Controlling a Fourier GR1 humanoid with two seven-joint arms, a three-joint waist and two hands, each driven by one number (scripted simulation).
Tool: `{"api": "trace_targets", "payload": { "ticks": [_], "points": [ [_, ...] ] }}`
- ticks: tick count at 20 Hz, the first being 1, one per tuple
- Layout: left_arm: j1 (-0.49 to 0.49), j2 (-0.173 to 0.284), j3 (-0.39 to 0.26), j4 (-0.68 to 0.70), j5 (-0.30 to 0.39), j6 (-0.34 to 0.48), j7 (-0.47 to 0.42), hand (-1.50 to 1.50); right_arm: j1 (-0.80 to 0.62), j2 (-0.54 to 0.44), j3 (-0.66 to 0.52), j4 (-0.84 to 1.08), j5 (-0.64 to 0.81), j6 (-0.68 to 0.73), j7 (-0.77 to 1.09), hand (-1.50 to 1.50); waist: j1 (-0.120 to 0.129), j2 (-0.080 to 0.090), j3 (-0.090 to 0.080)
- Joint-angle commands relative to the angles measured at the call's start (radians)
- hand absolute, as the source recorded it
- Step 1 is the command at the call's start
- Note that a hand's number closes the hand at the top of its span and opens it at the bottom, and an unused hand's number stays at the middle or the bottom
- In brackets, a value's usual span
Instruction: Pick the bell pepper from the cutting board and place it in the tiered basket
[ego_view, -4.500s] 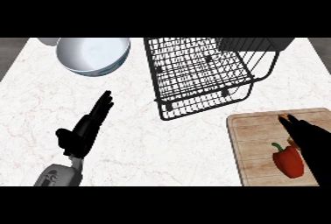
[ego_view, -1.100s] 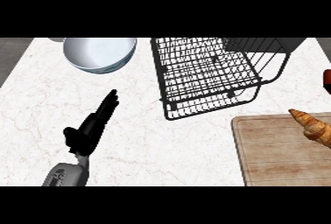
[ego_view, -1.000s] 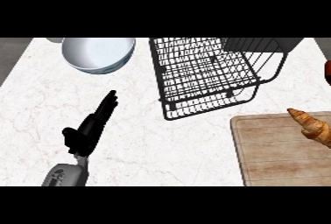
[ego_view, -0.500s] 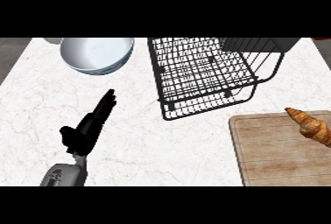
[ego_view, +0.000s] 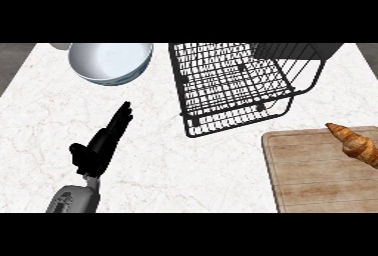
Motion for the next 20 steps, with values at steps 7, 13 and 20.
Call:
{"api": "trace_targets", "payload": {
  "ticks": [7,13,20],
  "points": [
    [-0.046,0.01,0.027,0.03,-0.003,-0.011,-0.004,0.0,-0.104,0.193,0.059,0.193,0.084,-0.126,-0.046,1.5,0.007,0.006,0.0],
    [-0.036,0.017,0.042,-0.011,0.023,-0.03,0.053,0.0,-0.117,0.245,0.057,0.267,0.104,-0.159,-0.081,1.5,0.002,0.003,0.001],
    [-0.008,0.009,0.022,-0.043,-0.006,-0.02,0.043,0.0,-0.127,0.355,0.0,0.288,0.027,-0.16,0.013,1.5,-0.004,-0.001,0.001]
  ]
}}
